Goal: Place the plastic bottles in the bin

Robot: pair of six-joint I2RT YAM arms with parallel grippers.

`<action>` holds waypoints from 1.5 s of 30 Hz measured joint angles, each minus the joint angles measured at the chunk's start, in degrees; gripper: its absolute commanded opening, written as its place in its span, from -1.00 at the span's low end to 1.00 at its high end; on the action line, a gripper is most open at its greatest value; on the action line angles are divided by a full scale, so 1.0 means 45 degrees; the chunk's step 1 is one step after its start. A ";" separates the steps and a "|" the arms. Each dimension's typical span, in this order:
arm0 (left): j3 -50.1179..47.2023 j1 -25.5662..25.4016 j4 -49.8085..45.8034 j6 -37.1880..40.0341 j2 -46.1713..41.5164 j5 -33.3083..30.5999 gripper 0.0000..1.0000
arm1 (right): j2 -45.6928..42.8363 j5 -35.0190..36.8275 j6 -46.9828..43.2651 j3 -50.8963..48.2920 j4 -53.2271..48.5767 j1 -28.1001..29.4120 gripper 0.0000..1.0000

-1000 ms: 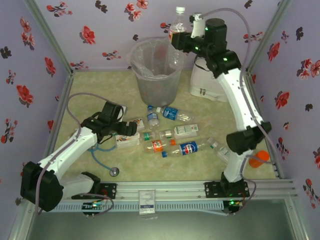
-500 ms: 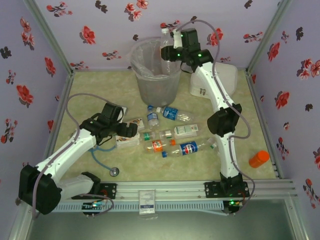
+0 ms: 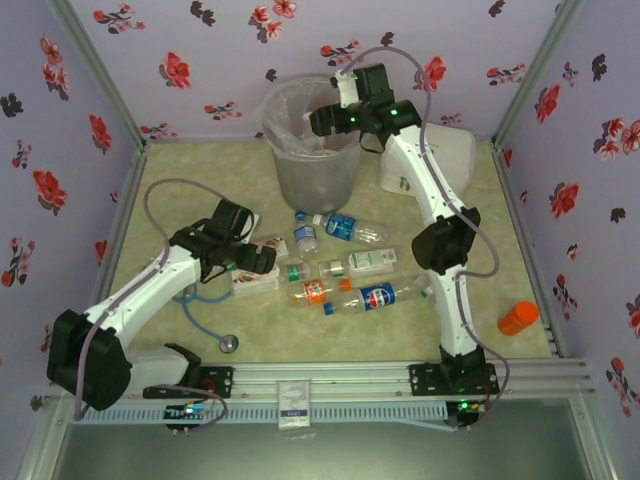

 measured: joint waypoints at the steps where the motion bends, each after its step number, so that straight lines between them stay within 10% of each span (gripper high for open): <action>1: 0.0112 0.0000 -0.0039 0.0175 0.0155 -0.0005 0.99 | -0.0058 -0.0010 -0.0087 0.0010 -0.0092 0.0000 0.78; 10: 0.1039 0.0000 -0.0306 0.2103 0.1549 -0.0199 1.00 | -0.3604 -0.0277 -0.0408 -0.1044 -0.0607 0.0000 0.79; 28: 0.1515 0.1107 0.0709 0.4512 0.3400 0.0525 0.91 | -1.5776 0.1452 0.0432 -1.6252 0.0301 -0.1428 0.79; 39: 0.2259 0.1268 0.0996 0.5343 0.5387 0.1370 0.91 | -1.8481 0.2225 0.1195 -1.9516 -0.0991 -0.1481 0.80; 45: 0.2705 0.1355 0.1209 0.5576 0.6426 0.1389 0.57 | -1.9181 0.2205 0.2079 -2.1187 -0.0903 -0.1506 0.79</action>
